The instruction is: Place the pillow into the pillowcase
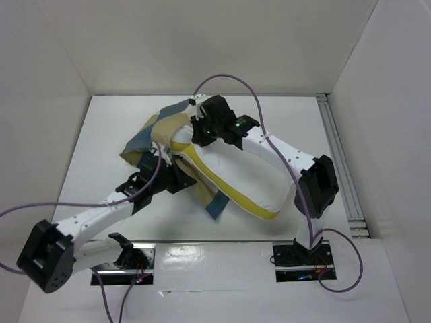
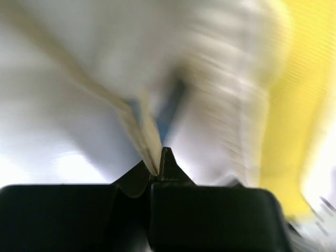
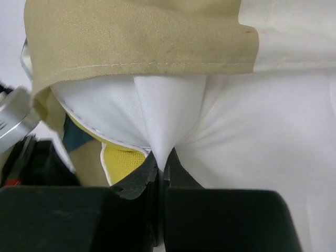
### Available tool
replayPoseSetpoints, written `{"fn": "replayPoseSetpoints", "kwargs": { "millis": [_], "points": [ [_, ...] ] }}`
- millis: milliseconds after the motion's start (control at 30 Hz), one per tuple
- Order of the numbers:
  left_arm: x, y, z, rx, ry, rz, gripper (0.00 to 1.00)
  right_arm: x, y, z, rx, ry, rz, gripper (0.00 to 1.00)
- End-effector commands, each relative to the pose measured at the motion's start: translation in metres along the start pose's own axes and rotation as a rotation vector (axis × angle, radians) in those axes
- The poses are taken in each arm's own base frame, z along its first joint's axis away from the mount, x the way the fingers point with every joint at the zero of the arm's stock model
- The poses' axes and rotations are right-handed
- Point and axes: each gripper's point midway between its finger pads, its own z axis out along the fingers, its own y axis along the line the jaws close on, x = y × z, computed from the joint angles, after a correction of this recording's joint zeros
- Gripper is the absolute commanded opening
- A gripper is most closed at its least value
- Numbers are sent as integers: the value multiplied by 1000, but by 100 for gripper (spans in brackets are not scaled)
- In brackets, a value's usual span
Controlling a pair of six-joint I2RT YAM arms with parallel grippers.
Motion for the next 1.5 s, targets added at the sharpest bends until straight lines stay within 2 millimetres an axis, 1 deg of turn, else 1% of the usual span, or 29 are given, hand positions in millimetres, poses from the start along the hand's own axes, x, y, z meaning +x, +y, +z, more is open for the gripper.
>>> {"fn": "replayPoseSetpoints", "kwargs": {
  "millis": [0,133,233,333,433,467,500,567,633,667,767,800,867,900,967,1033,1067,1100,1133,1167,1200,1233,1267,1300,1333,1367,1400,1433,1467],
  "points": [
    [13,-43,-28,222,38,81,0,-34,25,-1,-4,-105,-42,0],
    [35,-36,-40,281,82,86,0,35,9,64,-15,76,39,0],
    [38,-39,-50,323,84,116,0,58,-17,91,27,124,120,0],
    [39,-46,-55,353,99,145,0,26,-30,83,29,51,169,0],
    [46,-49,-53,348,166,151,0,-44,-46,53,36,-115,187,0],
    [46,-62,-55,387,177,165,0,-81,-52,29,51,-201,199,0],
    [51,-62,-54,384,194,169,0,-99,-54,15,58,-248,206,0],
    [63,-68,-55,403,223,192,0,-128,-52,-18,63,-341,205,0],
    [72,-67,-57,406,238,185,0,-136,-50,-29,61,-387,212,0],
    [81,-65,-57,406,261,193,0,-130,-49,-28,51,-378,211,0],
    [88,-64,-67,417,262,190,0,-63,-35,17,15,-228,243,0],
    [88,-65,-70,421,260,191,0,-22,-25,35,-19,-132,268,0],
    [87,-63,-79,402,261,187,0,5,-11,50,-63,-90,273,0],
    [86,-64,-82,402,259,203,0,33,-1,59,-84,-29,270,0],
    [84,-63,-87,372,266,219,0,45,11,63,-114,-8,272,0],
    [72,-66,-101,316,240,262,16,59,28,61,-166,42,255,0],
    [54,-80,-112,312,177,286,47,60,30,56,-172,52,246,3],
    [52,-68,-119,242,182,324,71,58,36,49,-181,54,226,11],
    [39,-71,-128,229,130,343,89,57,39,40,-190,62,218,23],
    [22,-69,-131,172,61,361,99,57,40,32,-190,60,217,53],
    [1,-83,-146,178,-13,409,100,50,39,16,-173,26,201,65],
    [-10,-79,-150,131,-44,423,100,56,35,6,-150,38,196,72],
    [-39,-86,-158,85,-150,426,94,59,31,-2,-124,37,197,79],
    [-53,-86,-157,43,-195,435,85,68,23,-19,-91,33,213,81],
    [-67,-83,-153,-16,-226,449,66,71,13,-27,-49,16,234,82],
    [-78,-71,-131,-132,-217,457,61,80,10,-37,-25,31,247,84],
    [-97,-78,-127,-168,-235,468,60,83,-1,-47,16,23,268,84],
    [-104,-73,-114,-236,-219,494,70,80,-18,-67,106,-28,296,87],
    [-113,-58,-105,-367,-208,504,77,86,-32,-81,174,-31,319,87]
  ]
}}
